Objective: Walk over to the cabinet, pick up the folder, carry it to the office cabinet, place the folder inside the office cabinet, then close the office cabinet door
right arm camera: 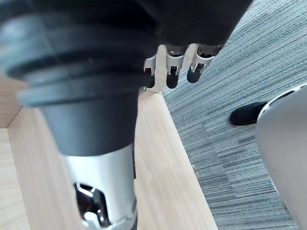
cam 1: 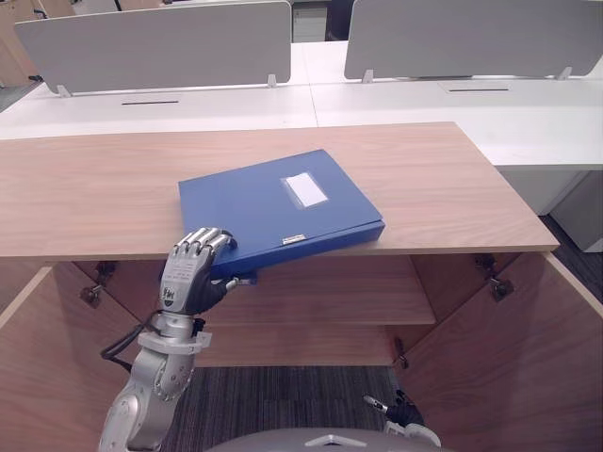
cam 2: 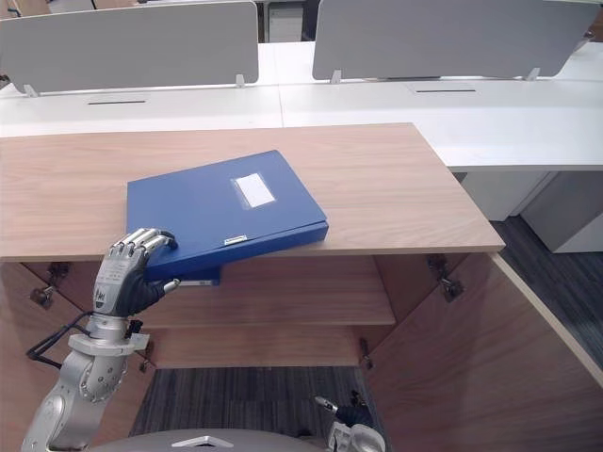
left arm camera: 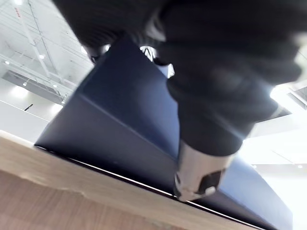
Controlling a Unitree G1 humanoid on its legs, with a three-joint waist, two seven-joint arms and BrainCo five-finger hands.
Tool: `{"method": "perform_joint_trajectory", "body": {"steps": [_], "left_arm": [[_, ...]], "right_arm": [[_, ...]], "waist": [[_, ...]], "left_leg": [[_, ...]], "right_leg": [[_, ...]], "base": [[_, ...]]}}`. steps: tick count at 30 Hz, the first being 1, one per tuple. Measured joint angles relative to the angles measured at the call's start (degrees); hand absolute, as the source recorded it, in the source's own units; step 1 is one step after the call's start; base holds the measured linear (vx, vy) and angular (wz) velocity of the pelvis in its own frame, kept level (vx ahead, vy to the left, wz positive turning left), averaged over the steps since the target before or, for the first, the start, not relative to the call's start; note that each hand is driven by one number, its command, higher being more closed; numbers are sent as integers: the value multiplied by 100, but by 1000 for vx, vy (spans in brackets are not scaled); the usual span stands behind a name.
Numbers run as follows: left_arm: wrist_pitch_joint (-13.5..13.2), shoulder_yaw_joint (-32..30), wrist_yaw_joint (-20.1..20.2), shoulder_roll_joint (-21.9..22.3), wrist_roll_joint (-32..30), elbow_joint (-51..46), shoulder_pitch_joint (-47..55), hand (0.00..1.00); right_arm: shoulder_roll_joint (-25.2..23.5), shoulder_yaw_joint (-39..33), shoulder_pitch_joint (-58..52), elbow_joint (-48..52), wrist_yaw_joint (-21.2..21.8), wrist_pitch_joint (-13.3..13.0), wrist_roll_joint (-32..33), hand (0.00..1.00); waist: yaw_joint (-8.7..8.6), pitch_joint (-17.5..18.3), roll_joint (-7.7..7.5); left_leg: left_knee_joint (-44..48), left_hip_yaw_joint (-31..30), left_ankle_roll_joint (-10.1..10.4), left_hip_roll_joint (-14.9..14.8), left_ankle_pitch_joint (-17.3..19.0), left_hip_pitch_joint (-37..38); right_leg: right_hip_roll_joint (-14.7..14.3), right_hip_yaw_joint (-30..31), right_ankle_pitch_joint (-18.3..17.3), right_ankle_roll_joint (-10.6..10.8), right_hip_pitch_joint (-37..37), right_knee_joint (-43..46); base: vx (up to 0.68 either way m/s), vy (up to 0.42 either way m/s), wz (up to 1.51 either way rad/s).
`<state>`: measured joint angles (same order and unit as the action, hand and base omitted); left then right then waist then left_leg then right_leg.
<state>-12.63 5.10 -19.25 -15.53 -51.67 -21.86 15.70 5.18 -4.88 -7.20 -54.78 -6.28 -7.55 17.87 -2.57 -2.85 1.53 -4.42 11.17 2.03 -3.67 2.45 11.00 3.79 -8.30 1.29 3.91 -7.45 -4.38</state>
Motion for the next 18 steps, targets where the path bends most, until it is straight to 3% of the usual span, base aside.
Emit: {"method": "perform_joint_trajectory", "body": {"steps": [8, 18], "left_arm": [[-150, -20, -128, 15, 285, 1, -89, 100], [-419, 286, -310, 506, 2009, -435, -253, 100]], "right_arm": [[-2, 20, 3, 268, -11, -112, 24, 0], [-22, 253, 4, 743, -38, -245, 112, 0]], "waist": [[-18, 5, 8], [86, -12, -12]], "left_leg": [[21, 62, 11, -7, 37, -9], [158, 205, 0, -37, 117, -92]], "right_leg": [[-4, 62, 10, -1, 18, -16], [-16, 257, -74, 6, 171, 238]], "base": [[-7, -3, -3], [-30, -13, -8]]}}
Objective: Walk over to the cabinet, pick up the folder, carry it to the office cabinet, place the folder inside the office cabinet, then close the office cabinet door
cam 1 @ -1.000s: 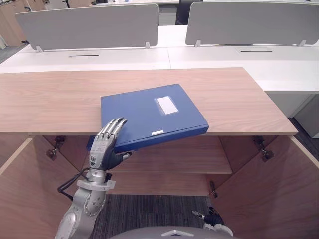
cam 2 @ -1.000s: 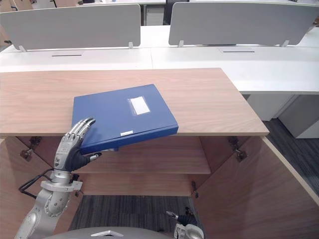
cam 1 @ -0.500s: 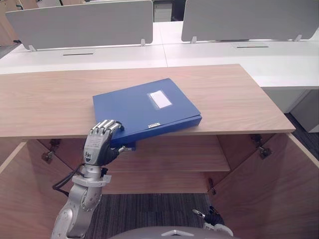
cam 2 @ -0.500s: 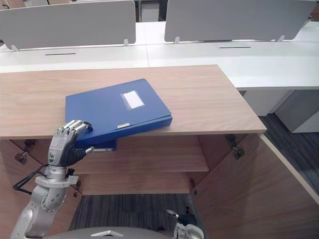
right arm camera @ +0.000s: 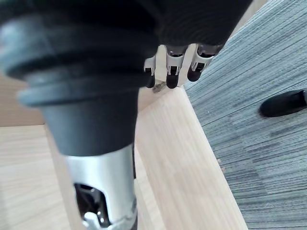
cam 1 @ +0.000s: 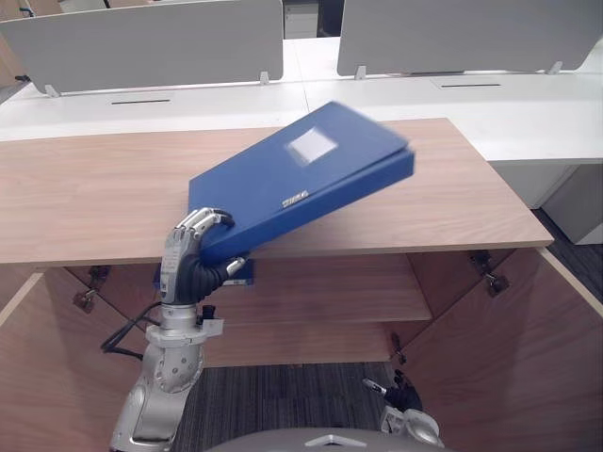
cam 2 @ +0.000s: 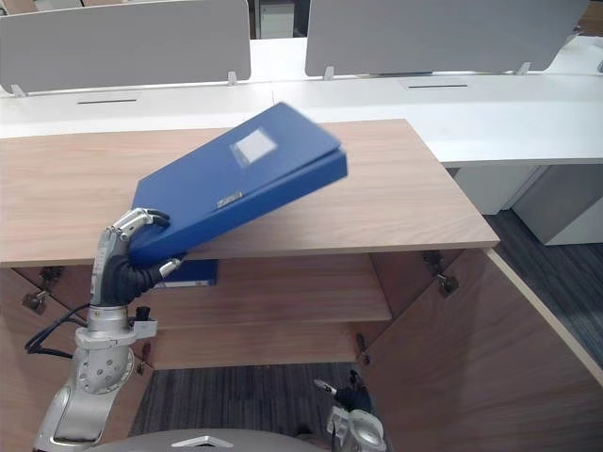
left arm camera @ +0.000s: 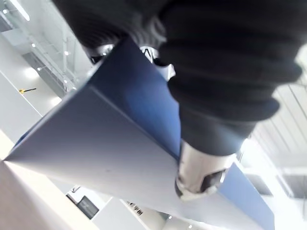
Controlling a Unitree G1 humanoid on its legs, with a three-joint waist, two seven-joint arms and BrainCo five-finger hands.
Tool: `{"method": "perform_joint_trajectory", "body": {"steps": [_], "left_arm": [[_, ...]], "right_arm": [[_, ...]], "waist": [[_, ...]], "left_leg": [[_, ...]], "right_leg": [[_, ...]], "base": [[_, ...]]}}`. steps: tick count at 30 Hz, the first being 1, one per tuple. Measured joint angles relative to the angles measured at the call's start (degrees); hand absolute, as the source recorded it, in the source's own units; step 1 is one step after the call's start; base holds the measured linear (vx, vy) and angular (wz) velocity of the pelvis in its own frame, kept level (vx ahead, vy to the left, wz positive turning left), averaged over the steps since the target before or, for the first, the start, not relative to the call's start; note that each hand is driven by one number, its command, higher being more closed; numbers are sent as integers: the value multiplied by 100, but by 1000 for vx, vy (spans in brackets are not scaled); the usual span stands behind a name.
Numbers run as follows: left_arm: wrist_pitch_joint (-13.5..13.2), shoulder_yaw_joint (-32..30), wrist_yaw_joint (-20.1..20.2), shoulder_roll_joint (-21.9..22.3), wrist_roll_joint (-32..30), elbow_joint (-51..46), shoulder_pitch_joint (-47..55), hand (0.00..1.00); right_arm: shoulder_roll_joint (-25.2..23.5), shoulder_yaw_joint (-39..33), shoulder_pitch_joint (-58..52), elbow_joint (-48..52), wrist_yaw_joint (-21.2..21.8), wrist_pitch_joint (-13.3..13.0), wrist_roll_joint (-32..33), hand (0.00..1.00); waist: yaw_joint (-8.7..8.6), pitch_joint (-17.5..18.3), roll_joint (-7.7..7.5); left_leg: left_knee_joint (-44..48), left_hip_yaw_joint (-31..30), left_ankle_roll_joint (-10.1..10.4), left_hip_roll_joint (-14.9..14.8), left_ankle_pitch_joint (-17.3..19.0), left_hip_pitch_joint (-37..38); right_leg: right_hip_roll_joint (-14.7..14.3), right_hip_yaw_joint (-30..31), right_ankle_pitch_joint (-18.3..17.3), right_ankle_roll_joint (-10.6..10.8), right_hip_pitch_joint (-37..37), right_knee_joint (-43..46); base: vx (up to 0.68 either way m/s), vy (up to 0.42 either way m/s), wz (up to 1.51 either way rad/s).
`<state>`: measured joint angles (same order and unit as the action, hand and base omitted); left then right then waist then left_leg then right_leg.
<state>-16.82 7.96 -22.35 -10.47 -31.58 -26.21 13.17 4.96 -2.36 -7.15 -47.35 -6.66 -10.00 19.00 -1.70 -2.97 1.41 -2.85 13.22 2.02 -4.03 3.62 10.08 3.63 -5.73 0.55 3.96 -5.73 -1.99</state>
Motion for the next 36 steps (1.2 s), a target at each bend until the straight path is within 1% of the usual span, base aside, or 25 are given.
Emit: {"method": "perform_joint_trajectory", "body": {"steps": [3, 4, 6, 7, 8, 9, 11, 16, 18, 20, 21, 24, 26, 30, 34, 35, 36], "left_arm": [[-141, 108, -34, 85, 621, -361, -1, 100], [-233, 127, -75, 134, 936, -549, -2, 100], [-300, 145, -124, 196, 1343, -800, -9, 100], [-339, 221, -127, 216, 1570, -944, -8, 100], [-389, 262, -124, 216, 1697, -1011, -11, 100], [-459, 375, -105, 204, 1907, -1091, -11, 100], [-596, 580, -46, 201, 2152, -1177, -34, 100], [-805, 705, 395, 197, 2977, -1419, -91, 100], [-833, 711, 537, 196, 3278, -1604, -92, 100], [-904, 710, 581, 197, 3387, -1674, -92, 100], [-927, 682, 648, 199, 3464, -1781, -93, 100], [-1036, 646, 722, 206, 3590, -1832, -90, 100], [-1075, 536, 820, 223, 3657, -1832, -92, 100], [-1087, 283, 819, 341, 3658, -1839, -52, 100], [-1087, 127, 826, 450, 3708, -1840, 66, 100], [-1087, 51, 823, 494, 3734, -1840, 145, 100], [-1083, 15, 824, 501, 3767, -1839, 189, 100]], "right_arm": [[-59, 40, -3, 433, -13, -61, 166, 0], [-105, 114, -3, 698, -21, -125, 205, 0], [-134, 196, -5, 1103, -29, -172, 235, 0], [-168, 260, -4, 1355, -40, -236, 331, 0], [-209, 290, -6, 1563, -73, -270, 346, 0], [-243, 338, 10, 1849, -152, -368, 362, 0], [-254, 439, 60, 2153, -161, -463, 365, 0], [-417, 474, 76, 2942, -266, -608, 332, 0], [-444, 542, 62, 3363, -275, -627, 321, 0], [-453, 560, 47, 3683, -311, -633, 310, 0], [-469, 573, -3, 4108, -386, -676, 300, 0], [-494, 560, -215, 4836, -390, -792, 300, 0], [-507, 558, -349, 5007, -385, -754, 310, 0], [-745, 537, -639, 5546, -381, -719, 339, 0], [-793, 481, -829, 5877, -378, -711, 528, 0], [-806, 350, -869, 6214, -376, -739, 603, 0], [-817, 200, -922, 6422, -410, -672, 786, 0]], "waist": [[14, -20, -22], [24, -30, -38], [30, -47, -64], [42, -56, -79], [53, -59, -84], [71, -63, -89], [90, -67, -96], [95, -71, -99], [94, -79, -111], [101, -82, -107], [91, -83, -104], [86, -85, -105], [67, -103, -116], [67, -216, -85], [84, -265, -64], [31, -274, -57], [-21, -287, -63]], "left_leg": [[11, 19, -12, 1, 10, 7], [17, 25, -13, 2, 15, 10], [36, 31, -12, 2, 26, 10], [60, 39, -17, 1, 40, 5], [68, 47, -21, 1, 44, 6], [68, 54, -23, 4, 46, 9], [69, 66, -26, 7, 47, 19], [78, 104, -35, 8, 54, 104], [131, 159, -45, 7, 97, 109], [187, 233, -45, 2, 149, 109], [188, 288, -39, 5, 174, 140], [188, 414, -46, 16, 210, 206], [190, 454, -57, 29, 226, 209], [284, 586, -91, 45, 298, 202], [383, 720, -106, 50, 421, 182], [404, 746, -118, 57, 463, 187], [435, 755, -136, 62, 498, 186]], "right_leg": [[1, 18, -3, 5, 7, 19], [3, 23, -7, 11, 9, 29], [4, 29, -9, 14, 9, 35], [5, 36, -10, 14, 8, 37], [5, 41, -10, 15, 7, 38], [7, 45, -9, 15, 7, 38], [9, 53, -9, 15, 4, 41], [8, 101, -8, 15, -12, 62], [7, 167, -6, 14, -10, 82], [6, 234, -5, 15, -12, 101], [3, 302, -1, 21, -9, 104], [1, 429, 8, 36, -6, 107], [4, 474, 14, 45, 11, 104], [7, 622, 43, 66, 98, 106], [6, 788, 48, 70, 154, 108], [7, 844, 55, 81, 165, 109], [11, 883, 61, 82, 172, 116]], "base": [[-19, -9, -3], [0, 0, 0], [0, 0, 0], [-18, -9, -3], [-17, -10, -3], [-13, -10, -3], [0, 0, 0], [-9, -10, -4], [-47, -9, -12], [-57, -3, -21], [-59, 0, -24], [-27, 5, -22], [-13, 4, -15], [7, -1, -18], [3, 2, -18], [11, 5, -20], [8, 6, -17]]}}
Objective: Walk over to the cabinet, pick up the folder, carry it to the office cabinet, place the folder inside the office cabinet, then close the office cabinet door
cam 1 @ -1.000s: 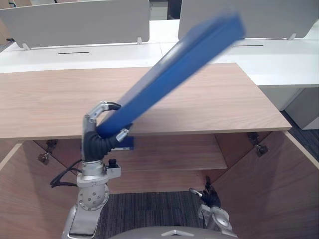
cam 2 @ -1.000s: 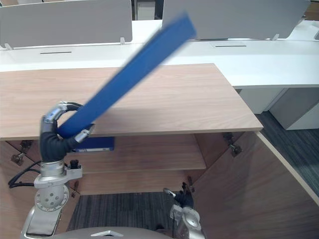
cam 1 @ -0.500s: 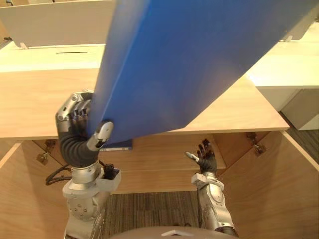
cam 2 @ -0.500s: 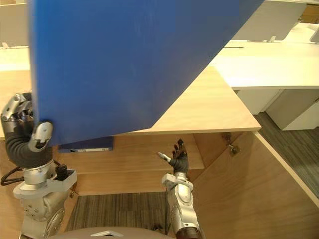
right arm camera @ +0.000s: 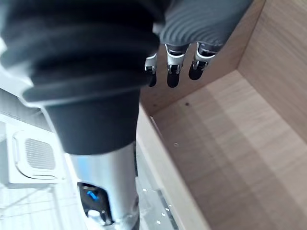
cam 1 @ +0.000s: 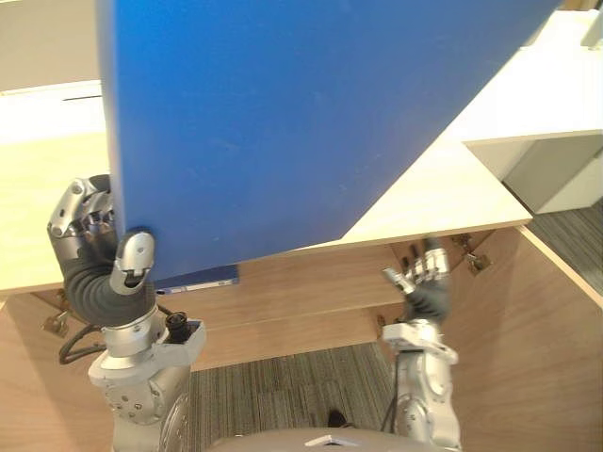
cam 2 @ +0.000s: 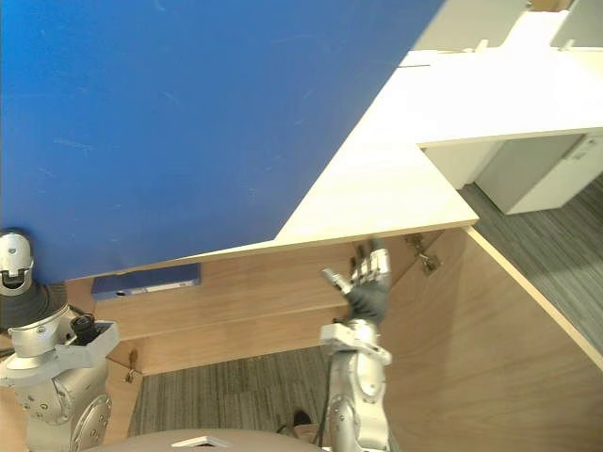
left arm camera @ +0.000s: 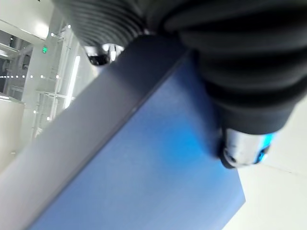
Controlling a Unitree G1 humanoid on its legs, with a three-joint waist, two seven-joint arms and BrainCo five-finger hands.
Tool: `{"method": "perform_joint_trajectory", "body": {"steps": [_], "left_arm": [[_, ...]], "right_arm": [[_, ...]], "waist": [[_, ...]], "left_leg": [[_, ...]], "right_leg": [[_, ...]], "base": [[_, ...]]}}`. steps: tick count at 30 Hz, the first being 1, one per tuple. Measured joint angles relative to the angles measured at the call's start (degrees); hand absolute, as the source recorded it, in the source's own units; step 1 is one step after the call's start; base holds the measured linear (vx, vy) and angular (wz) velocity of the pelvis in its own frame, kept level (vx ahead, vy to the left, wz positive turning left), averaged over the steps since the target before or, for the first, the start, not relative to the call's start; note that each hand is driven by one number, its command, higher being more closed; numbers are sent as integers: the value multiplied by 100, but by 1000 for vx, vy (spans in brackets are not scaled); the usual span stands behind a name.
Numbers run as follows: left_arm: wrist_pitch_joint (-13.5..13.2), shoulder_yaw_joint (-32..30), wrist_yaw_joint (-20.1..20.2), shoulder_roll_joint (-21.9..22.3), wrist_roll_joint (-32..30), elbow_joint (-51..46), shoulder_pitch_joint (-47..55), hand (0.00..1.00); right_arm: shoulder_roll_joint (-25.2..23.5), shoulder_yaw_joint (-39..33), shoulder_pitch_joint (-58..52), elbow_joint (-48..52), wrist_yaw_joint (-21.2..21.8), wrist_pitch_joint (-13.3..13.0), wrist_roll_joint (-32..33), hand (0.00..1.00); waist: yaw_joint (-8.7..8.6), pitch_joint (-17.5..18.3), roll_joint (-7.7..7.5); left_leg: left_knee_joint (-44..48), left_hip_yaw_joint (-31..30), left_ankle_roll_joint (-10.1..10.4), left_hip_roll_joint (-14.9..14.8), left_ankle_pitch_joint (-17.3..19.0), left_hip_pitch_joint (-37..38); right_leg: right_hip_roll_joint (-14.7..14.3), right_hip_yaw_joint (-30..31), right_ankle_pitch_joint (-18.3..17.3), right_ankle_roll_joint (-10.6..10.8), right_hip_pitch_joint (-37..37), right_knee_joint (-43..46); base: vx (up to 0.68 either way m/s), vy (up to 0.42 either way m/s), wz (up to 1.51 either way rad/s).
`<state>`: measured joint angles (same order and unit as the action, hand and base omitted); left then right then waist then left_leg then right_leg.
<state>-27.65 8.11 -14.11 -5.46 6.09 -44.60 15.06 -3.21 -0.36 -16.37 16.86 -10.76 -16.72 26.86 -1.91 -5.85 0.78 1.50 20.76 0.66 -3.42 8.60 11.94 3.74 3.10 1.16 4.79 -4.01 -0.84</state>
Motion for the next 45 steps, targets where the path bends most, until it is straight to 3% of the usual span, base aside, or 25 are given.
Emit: {"method": "perform_joint_trajectory", "body": {"steps": [6, 8, 20, 29, 34, 45], "left_arm": [[0, -187, 127, -6, 111, 6, 58, 100], [0, -182, 212, -7, 173, 20, 54, 100], [2, -40, 579, -7, 518, 320, 10, 100], [29, 96, 958, -28, 778, 540, -32, 100], [25, 102, 1071, -133, 756, 611, -107, 100], [-2, 60, 1054, -279, 724, 741, -107, 100]], "right_arm": [[34, -711, 231, 1526, 191, -961, 45, 0], [52, -707, 256, 1613, 208, -1007, 44, 0], [300, -588, 790, 1610, 328, -996, 59, 0], [856, -161, 1091, 1402, 1107, -923, 817, 0], [1106, 21, 1227, 1081, 1457, -708, 1250, 0], [1517, 190, 1268, 849, 1695, -644, 1455, 0]], "waist": [[-119, -14, -75], [-153, -13, -120], [-121, -7, -92], [-40, 28, -90], [30, 56, -110], [126, 201, -300]], "left_leg": [[166, 134, -42, 4, 166, 16], [173, 140, -46, 5, 169, 14], [245, 110, -44, 0, 175, -75], [248, -42, -58, 6, 157, -91], [233, -217, -95, 50, 122, -165], [226, -359, -133, 102, 49, -304]], "right_leg": [[3, 235, 3, 4, 8, 6], [4, 242, 4, 6, 13, 6], [18, 226, 27, 43, 9, -18], [48, 65, 36, 44, -27, -24], [114, -90, 36, 44, -79, -34], [193, -229, 66, 37, -32, -68]], "base": [[-16, 1, -15], [-36, -24, -3], [-49, -38, 1], [-20, -35, 9], [-49, -30, 17], [-43, -28, 7]]}}
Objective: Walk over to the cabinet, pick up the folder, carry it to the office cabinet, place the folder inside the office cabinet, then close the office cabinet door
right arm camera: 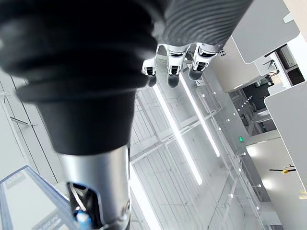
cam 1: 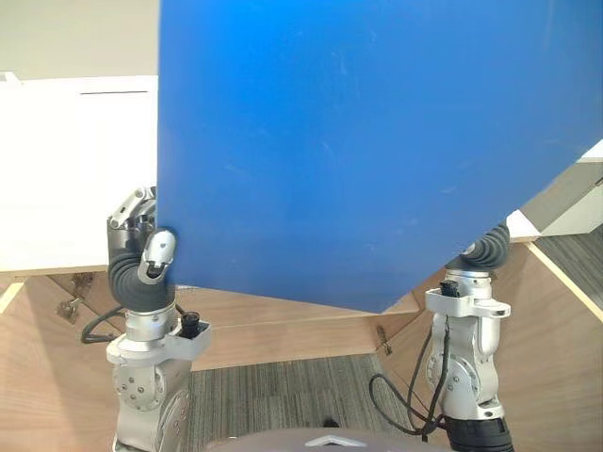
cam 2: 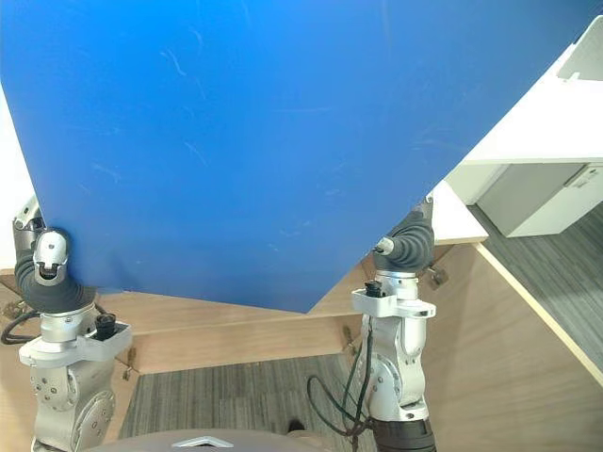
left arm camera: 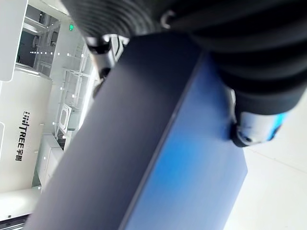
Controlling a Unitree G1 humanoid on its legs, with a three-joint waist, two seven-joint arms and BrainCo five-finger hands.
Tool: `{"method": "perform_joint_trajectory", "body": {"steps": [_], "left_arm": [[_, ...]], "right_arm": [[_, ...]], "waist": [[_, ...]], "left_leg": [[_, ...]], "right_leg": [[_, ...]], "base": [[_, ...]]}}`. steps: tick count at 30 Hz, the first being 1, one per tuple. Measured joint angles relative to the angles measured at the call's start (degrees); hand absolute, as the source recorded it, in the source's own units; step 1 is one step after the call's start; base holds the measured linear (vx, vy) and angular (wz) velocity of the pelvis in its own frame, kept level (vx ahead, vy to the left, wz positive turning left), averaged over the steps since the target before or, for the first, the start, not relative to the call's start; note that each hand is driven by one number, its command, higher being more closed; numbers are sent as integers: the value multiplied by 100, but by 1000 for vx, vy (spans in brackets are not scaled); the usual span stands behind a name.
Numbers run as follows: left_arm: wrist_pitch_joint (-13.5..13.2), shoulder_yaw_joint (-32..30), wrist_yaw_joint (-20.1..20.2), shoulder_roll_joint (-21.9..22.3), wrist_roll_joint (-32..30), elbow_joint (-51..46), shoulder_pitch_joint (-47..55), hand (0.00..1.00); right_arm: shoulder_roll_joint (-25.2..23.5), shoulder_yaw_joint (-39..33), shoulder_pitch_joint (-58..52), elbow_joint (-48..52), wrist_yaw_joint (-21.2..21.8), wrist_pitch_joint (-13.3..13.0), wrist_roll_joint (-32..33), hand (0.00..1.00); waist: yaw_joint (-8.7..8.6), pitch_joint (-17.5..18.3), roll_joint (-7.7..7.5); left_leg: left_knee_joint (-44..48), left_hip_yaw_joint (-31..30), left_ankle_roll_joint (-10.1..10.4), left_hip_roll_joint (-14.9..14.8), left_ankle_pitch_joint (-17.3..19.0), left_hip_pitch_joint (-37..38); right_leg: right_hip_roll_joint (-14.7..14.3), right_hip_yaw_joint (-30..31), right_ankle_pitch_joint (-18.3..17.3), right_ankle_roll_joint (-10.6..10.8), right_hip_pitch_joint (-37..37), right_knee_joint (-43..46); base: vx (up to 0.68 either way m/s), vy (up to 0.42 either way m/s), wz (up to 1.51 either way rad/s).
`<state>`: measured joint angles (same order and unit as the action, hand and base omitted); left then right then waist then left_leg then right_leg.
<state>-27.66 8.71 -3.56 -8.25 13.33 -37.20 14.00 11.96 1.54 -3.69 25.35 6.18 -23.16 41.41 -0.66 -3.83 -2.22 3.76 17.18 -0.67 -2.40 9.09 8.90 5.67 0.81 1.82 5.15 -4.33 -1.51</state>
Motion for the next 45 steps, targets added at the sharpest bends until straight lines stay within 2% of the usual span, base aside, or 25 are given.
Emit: {"method": "perform_joint_trajectory", "body": {"steps": [7, 10, 17, 22, 28, 31, 39, 45], "left_arm": [[-6, 63, -12, -98, -13, 37, -1, 100], [-40, 187, -141, -165, -139, 255, 0, 100], [10, 267, -394, -309, -594, 474, 48, 100], [30, 179, -613, -306, -927, 731, 83, 100], [156, -209, -741, -250, -1382, 919, 102, 100], [176, -454, -769, -210, -1493, 920, 136, 100], [178, -857, -825, 38, -1465, 916, 138, 100], [178, -981, -821, 49, -1447, 914, 135, 100]], "right_arm": [[406, 412, 225, -238, 123, 193, -21, 0], [548, 673, 247, -389, 139, 248, -99, 0], [674, 872, 286, -734, 103, 367, -151, 0], [579, 825, 296, -973, 17, 376, -603, 0], [-73, 289, 265, -1453, -559, 405, -1389, 0], [-240, -15, 212, -1561, -775, 406, -1480, 0], [-301, -819, 154, -1769, -1034, 361, -1475, 0], [-263, -1191, 186, -1960, -1055, 310, -1477, 0]], "waist": [[1, 19, -34], [9, 20, -36], [13, 25, -45], [14, 28, -44], [21, 30, -45], [23, 28, -42], [10, 23, -35], [3, 26, -45]], "left_leg": [[-98, -12, 8, 40, -91, -39], [-111, -60, 16, 40, -116, -74], [-229, -159, 23, 47, -227, -127], [-240, -184, 10, 56, -236, -179], [-304, -327, -15, 107, -341, -181], [-313, -364, -11, 115, -364, -185], [-680, -465, 10, 151, -601, -71], [-697, -469, 12, 151, -607, -74]], "right_leg": [[11, -6, 41, -3, 37, -59], [12, -43, 41, -3, 46, -77], [9, -153, 70, -8, 129, -105], [22, -170, 91, -3, 123, -116], [73, -317, 91, -3, 121, -115], [84, -341, 90, -2, 109, -115], [91, -450, 86, 3, 103, -116], [91, -455, 86, 4, 110, -126]], "base": [[-51, -32, 1], [-33, -39, 7], [-8, -37, 8], [-42, -27, 3], [-41, -30, 13], [-56, -31, 5], [-45, -28, 7], [-28, -23, 0]]}}
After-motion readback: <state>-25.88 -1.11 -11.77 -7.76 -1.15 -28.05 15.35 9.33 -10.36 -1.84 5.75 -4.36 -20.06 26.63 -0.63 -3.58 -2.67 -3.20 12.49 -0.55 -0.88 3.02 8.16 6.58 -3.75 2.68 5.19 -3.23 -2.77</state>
